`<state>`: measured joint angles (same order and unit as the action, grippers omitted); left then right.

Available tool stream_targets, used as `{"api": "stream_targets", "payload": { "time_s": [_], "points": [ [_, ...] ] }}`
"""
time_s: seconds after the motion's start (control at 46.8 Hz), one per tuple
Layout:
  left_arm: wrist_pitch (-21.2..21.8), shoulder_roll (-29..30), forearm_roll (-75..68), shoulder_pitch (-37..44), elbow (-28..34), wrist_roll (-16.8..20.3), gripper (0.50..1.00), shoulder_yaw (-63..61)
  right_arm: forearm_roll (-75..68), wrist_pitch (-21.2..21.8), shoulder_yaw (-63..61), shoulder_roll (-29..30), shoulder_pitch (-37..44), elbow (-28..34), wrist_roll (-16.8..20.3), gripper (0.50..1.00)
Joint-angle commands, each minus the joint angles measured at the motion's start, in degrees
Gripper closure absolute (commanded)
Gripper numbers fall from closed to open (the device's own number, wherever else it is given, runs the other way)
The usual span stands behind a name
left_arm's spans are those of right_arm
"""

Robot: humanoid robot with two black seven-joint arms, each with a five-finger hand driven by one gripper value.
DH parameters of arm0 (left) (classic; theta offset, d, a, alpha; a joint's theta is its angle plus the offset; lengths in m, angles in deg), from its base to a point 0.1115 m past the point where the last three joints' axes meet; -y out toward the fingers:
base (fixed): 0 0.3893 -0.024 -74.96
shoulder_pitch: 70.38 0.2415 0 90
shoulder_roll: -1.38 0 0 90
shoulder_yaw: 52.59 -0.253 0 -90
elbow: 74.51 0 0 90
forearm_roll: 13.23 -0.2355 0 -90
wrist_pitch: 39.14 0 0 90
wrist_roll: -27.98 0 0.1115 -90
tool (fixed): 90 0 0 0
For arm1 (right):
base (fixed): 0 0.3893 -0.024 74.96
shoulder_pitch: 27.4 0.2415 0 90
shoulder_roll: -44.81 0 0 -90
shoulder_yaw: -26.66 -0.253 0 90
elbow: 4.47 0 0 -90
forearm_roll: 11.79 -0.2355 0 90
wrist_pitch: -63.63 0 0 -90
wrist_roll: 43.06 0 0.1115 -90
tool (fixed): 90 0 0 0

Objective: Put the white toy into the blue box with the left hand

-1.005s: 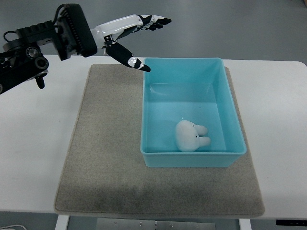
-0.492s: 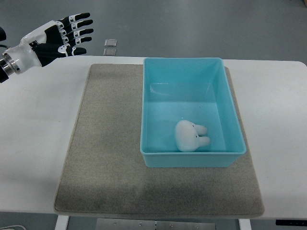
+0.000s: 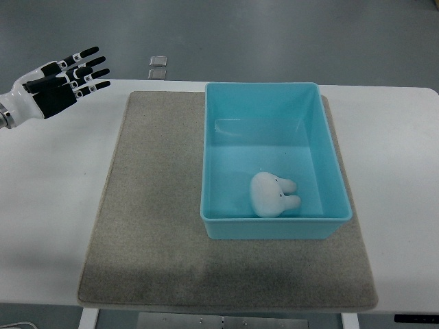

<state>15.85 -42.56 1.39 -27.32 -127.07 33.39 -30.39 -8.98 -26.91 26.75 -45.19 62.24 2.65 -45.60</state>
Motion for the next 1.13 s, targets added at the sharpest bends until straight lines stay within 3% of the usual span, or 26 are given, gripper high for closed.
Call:
{"api": "stream_targets", "payload": {
  "time_s": [0.0,1.112],
  "points": [
    [0.0,-1.8,1.3,0.3,0.0,-0.1,0.501,0.0,0.0,0.0,0.0,0.0,0.0,0.0,0.0,0.564],
    [0.0,-3.3,4.1,1.4,0.1,0.4,0.501,2.6,-0.2,0.5,-0.2,0.0,-0.3,0.8,-0.2,0.564]
  ]
}}
